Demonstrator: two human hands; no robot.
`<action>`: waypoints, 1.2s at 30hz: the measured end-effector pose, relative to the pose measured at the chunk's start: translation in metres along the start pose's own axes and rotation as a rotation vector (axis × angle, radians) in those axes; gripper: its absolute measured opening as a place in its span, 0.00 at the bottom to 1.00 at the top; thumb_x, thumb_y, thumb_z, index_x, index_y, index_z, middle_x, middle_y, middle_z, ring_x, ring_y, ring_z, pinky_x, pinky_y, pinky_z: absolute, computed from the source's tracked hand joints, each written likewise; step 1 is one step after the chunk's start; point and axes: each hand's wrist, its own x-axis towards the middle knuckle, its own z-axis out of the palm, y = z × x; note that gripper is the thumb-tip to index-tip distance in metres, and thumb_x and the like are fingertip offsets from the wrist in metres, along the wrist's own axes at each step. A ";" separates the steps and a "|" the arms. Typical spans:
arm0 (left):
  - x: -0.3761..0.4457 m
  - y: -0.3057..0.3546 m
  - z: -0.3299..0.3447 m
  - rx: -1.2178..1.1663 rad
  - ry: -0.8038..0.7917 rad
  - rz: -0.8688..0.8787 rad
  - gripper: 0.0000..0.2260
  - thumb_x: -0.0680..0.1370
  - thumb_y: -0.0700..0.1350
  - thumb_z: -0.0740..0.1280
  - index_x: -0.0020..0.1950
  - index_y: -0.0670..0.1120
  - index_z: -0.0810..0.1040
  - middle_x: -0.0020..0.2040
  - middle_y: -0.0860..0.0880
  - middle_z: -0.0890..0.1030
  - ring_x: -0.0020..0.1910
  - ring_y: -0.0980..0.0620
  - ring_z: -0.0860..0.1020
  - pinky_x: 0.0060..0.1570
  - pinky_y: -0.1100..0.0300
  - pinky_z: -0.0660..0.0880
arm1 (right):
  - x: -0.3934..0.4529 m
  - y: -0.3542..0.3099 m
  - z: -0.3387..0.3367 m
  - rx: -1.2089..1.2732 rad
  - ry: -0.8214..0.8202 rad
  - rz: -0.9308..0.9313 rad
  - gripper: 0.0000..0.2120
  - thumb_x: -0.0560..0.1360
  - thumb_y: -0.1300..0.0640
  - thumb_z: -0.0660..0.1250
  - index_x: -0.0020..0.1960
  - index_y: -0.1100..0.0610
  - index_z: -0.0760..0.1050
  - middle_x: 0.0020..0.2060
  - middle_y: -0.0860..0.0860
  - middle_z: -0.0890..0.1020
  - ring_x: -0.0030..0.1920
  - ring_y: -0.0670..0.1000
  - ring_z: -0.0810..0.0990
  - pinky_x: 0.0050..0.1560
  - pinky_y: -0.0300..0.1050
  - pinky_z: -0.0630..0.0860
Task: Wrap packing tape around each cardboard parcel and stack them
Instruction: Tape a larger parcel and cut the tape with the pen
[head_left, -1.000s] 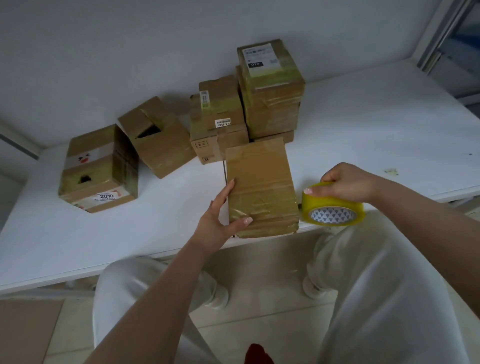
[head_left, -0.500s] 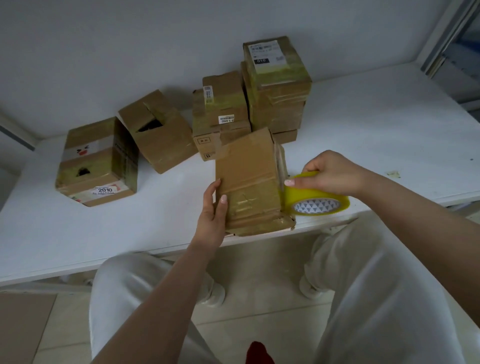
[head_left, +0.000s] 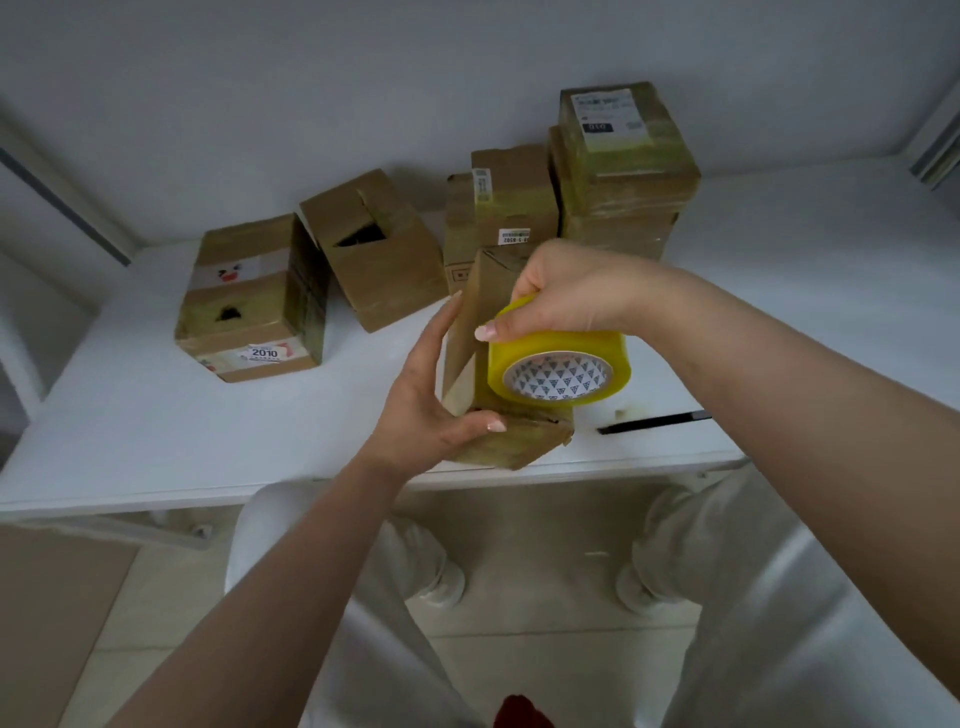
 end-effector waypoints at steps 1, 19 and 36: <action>0.003 0.001 0.000 -0.002 -0.024 0.006 0.47 0.65 0.65 0.74 0.77 0.57 0.54 0.75 0.60 0.63 0.74 0.64 0.61 0.67 0.73 0.62 | 0.004 -0.008 0.004 -0.002 0.013 -0.029 0.27 0.69 0.37 0.72 0.47 0.63 0.82 0.34 0.52 0.78 0.35 0.49 0.78 0.37 0.43 0.72; -0.006 -0.028 -0.027 0.017 -0.029 -0.252 0.44 0.67 0.53 0.75 0.78 0.54 0.58 0.70 0.58 0.69 0.68 0.68 0.66 0.63 0.75 0.66 | -0.008 0.011 -0.009 0.104 0.093 0.004 0.36 0.63 0.31 0.71 0.44 0.66 0.80 0.33 0.54 0.80 0.34 0.53 0.79 0.39 0.45 0.73; 0.001 -0.002 -0.009 0.494 -0.131 -0.259 0.44 0.71 0.73 0.59 0.80 0.57 0.42 0.80 0.56 0.44 0.79 0.49 0.43 0.75 0.39 0.47 | -0.010 0.097 0.060 0.439 0.082 0.191 0.18 0.70 0.38 0.71 0.45 0.53 0.80 0.42 0.51 0.83 0.46 0.52 0.82 0.45 0.45 0.78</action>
